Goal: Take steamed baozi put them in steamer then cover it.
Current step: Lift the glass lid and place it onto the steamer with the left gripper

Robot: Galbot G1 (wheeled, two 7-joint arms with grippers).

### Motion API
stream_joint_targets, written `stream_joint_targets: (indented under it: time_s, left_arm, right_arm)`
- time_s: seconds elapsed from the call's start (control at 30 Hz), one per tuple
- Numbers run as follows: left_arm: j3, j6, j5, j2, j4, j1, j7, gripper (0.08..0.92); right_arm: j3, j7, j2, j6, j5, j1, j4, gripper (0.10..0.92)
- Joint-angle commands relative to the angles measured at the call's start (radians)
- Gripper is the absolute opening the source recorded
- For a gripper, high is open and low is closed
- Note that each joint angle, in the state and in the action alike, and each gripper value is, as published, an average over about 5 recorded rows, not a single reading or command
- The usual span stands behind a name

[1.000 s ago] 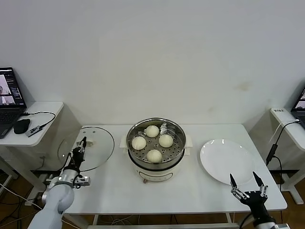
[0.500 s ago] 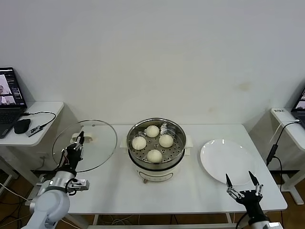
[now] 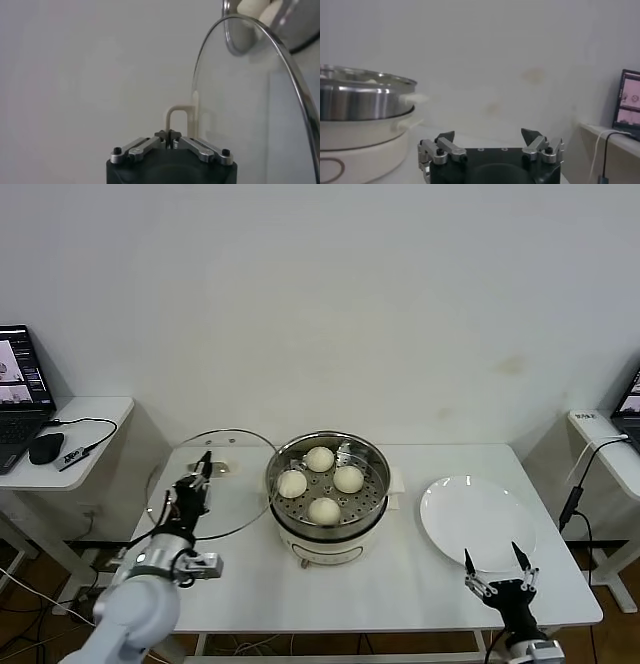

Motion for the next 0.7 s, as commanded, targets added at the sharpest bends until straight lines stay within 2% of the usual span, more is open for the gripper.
stream_joint_targets:
  time_s: [0.03,0.57,0.7]
  left_arm:
    - [0.232,0.112,0.178,-0.159,0.085,-0.216,0.125,0.116]
    - [0.330,0.161,0.317,-0.388,0.247,-0.347,0.183,0.116]
    - [0.337,0.160,0.340,-0.417,0.283,-0.359,0.187,0.116]
  right_arm:
    - [-0.024,0.023,0.023,0.003,-0.121,0.033,-0.050,0.823]
    - [-0.025,0.033,0.026,0.007,-0.147,0.027,-0.052,0.823]
    - [-0.021,0.032,0.026,0.007,-0.147,0.024,-0.050,0.823]
